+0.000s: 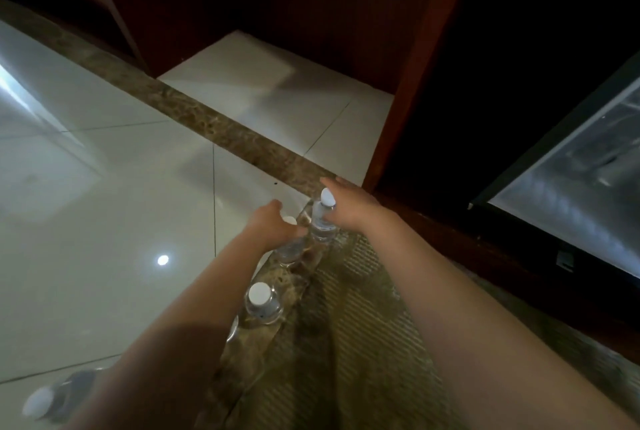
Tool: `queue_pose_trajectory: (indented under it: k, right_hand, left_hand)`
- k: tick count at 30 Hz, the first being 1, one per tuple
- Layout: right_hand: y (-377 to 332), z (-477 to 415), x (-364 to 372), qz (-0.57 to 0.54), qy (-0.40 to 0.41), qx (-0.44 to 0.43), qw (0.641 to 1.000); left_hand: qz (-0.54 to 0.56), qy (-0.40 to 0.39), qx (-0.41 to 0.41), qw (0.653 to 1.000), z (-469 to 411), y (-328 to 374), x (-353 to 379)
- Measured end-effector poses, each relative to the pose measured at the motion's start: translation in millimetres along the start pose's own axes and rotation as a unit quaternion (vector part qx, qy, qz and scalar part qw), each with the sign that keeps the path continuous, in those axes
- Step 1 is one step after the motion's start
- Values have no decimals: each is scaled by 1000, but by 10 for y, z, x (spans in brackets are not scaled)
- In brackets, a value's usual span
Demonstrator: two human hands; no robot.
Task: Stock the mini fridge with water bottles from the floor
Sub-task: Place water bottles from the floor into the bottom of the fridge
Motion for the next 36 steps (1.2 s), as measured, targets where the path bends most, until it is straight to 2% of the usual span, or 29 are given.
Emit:
queue_pose_trajectory:
  k: [4,9,13,16,19,21,25,30,33,36]
  right_hand:
    - [2,-182,93,43,-22,-6,999]
    - [84,-162,131,54,73,31,995]
    - [258,-115,264,-105,100,61,987]
    - [378,-132,315,-278,123,61,951]
    - [410,-202,372,-347,105,51,931]
    - [372,-247,412,-356,100,44,928]
    - [374,-289,450,-302,118,21,946]
    - [553,-139,352,-305,129,20,943]
    - [700,-10,178,-287,146,29,946]
    - [849,200,-81,-286,170,26,943]
  left_hand:
    - [-55,-25,8,998,-157,-100,164]
    - [-63,0,10,998,-196,-163,198]
    - [-38,12,-4,999,-200,-222,203]
    - [16,13,-2,1000,-211,-248,243]
    - [62,-5,10,998,-258,-264,306]
    - [81,8,13,997,-243,-244,310]
    - [122,51,-9,991,-219,-262,298]
    - [158,84,-34,983,-192,-252,251]
    - [196,99,-8,976,-99,-97,183]
    - [190,111,36,975,32,191,125]
Point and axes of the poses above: each hand's wrist, its own z-axis away from the middle knuckle, its own x-axis out of the palm, y = z × x, the point moved 5 cm from there along -z, towards the middle knuckle
